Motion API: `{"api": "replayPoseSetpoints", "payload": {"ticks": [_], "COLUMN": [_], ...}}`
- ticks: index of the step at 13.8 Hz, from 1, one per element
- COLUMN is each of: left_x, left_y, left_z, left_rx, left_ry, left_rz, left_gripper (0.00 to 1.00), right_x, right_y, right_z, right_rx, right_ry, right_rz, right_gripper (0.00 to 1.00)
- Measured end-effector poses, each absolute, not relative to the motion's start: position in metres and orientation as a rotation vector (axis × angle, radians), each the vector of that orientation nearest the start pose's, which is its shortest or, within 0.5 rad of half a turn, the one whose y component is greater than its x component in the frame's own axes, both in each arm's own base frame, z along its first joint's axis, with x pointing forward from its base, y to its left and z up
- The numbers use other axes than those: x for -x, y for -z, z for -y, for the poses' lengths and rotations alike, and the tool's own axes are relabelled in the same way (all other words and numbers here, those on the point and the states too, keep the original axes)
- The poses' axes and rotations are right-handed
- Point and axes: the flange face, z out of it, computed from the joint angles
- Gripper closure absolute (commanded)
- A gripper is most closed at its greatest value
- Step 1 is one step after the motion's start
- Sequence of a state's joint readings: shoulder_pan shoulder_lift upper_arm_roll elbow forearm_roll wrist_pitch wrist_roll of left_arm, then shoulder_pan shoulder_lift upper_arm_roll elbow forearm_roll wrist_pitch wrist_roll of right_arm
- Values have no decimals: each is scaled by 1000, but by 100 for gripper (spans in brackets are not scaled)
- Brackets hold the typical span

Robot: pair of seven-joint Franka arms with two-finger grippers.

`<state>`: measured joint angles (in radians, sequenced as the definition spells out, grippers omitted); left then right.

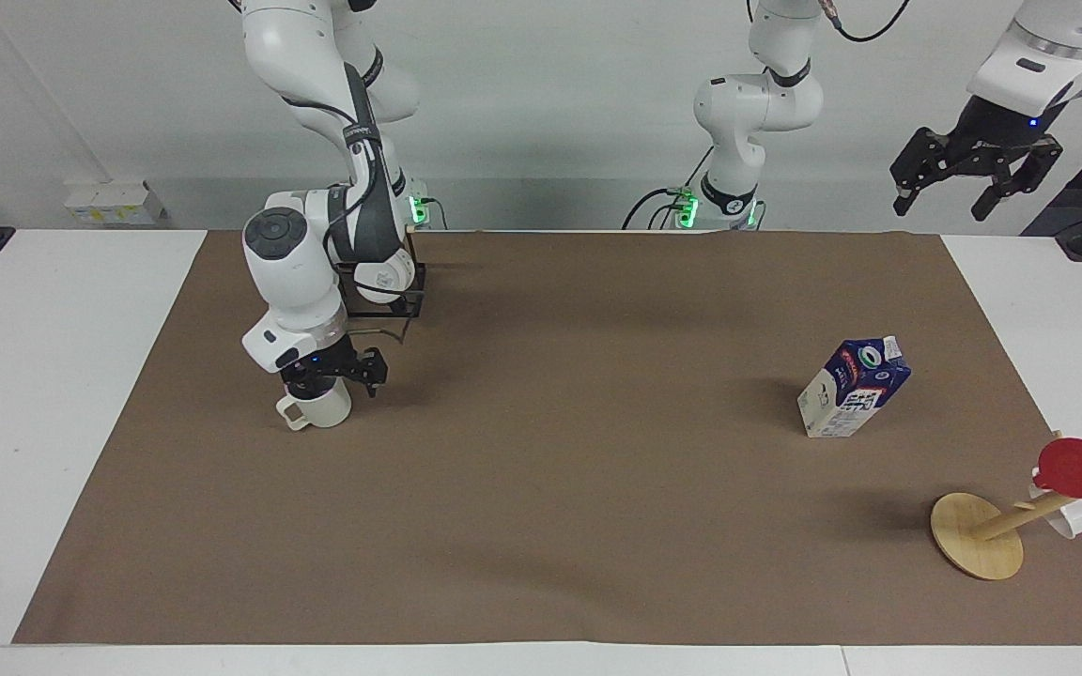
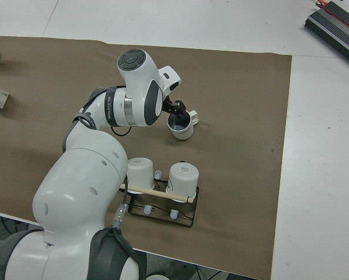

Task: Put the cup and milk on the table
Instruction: 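Grasp the white mug rim with the right gripper and lift it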

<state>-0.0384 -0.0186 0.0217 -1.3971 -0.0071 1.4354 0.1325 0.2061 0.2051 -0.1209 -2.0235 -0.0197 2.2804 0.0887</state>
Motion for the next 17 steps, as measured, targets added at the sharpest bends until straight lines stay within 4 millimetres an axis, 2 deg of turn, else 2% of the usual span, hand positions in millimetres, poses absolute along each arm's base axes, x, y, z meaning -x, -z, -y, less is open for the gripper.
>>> {"api": "replayPoseSetpoints", "payload": {"ticks": [1, 2, 4, 5, 6, 7, 13, 15, 17], "left_x": [-532, -532, -532, -532, -532, -532, -531, -531, -531], "left_y": [-703, -703, -703, -703, -703, -703, -703, -703, -703], "left_z": [10, 10, 10, 10, 10, 10, 12, 12, 12], "left_rx": [3136, 3136, 3136, 3135, 3135, 3135, 3135, 3135, 3135], "left_ry": [90, 90, 90, 90, 90, 90, 90, 90, 90], "left_rz": [-236, -236, -236, -236, -236, -236, -242, -242, -242], "left_gripper": [0, 0, 0, 0, 0, 0, 0, 0, 0], "right_x": [-590, -590, -589, -589, -589, -589, -590, -593, -603], "right_y": [-352, -350, -349, -349, -349, -349, -350, -354, -370], "right_z": [-52, -52, -50, -48, -47, -46, -45, -45, -47], "right_rx": [3175, 3175, 3175, 3175, 3175, 3175, 3176, 3174, 3153], "right_ry": [96, 97, 92, 90, 89, 88, 95, 119, 180], "right_rz": [20, 34, 118, 155, 177, 185, 120, -7, -220], "right_gripper": [7, 25, 53, 71, 94, 100, 100, 100, 100]}}
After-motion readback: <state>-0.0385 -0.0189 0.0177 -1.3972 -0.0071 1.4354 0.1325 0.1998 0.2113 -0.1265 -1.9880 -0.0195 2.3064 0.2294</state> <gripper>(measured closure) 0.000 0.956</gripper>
